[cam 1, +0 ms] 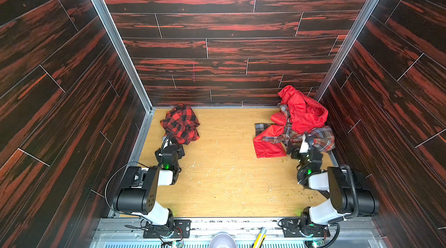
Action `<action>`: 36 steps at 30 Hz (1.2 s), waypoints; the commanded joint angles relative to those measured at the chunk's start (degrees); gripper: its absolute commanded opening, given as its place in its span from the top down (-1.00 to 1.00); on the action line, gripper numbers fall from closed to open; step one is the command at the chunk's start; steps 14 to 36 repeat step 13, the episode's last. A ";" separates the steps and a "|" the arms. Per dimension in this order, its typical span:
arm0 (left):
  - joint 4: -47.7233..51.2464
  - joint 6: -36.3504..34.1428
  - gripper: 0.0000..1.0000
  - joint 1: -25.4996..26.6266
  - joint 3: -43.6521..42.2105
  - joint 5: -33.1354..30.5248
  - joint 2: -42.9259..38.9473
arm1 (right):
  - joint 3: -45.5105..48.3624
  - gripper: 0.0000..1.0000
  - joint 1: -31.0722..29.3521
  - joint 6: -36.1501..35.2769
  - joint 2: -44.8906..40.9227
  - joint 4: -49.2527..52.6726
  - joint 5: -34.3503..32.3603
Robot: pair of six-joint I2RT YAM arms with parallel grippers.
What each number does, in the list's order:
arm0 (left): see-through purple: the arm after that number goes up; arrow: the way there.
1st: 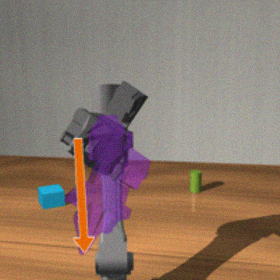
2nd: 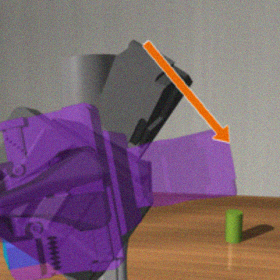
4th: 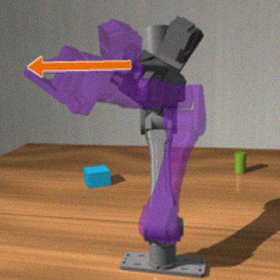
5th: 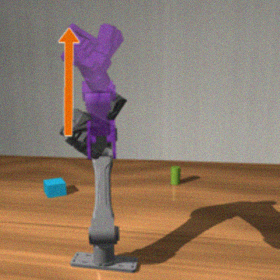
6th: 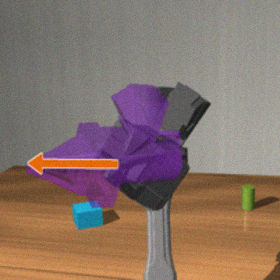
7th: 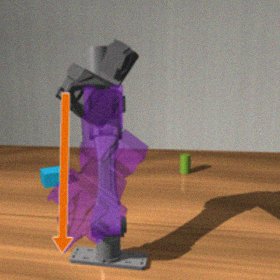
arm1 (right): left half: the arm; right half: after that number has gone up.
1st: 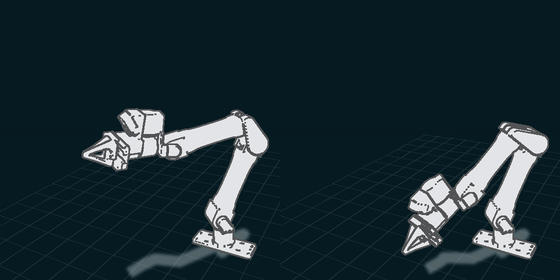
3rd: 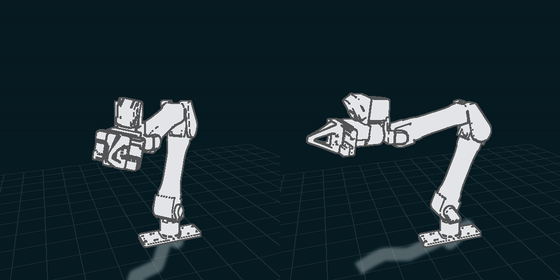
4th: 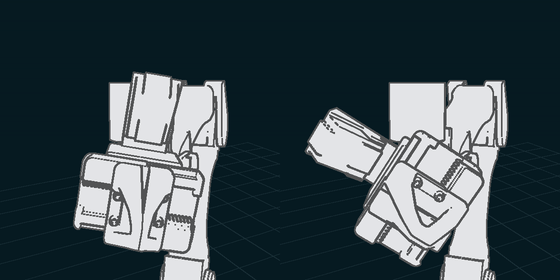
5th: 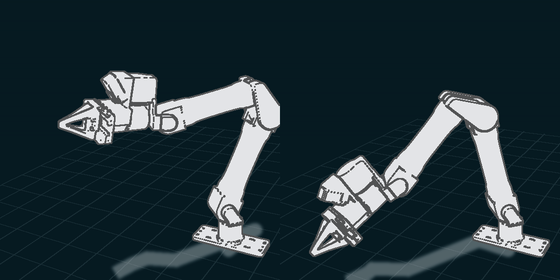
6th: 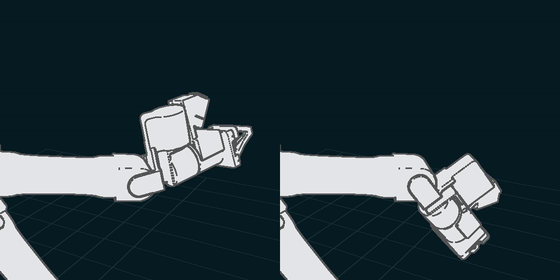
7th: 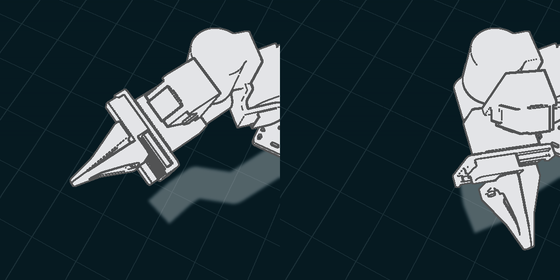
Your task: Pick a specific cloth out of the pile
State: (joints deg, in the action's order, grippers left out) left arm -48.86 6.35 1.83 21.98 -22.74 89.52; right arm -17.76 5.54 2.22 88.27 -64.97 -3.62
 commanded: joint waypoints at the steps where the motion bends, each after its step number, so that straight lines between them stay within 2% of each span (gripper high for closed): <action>1: -0.44 -0.72 -0.97 -0.28 1.03 0.11 -1.39 | -0.43 -0.97 0.39 1.38 0.70 1.88 4.50; 36: -0.31 -0.64 -0.98 -0.42 1.05 0.18 -1.37 | -0.35 -0.98 0.40 1.33 0.85 1.34 4.50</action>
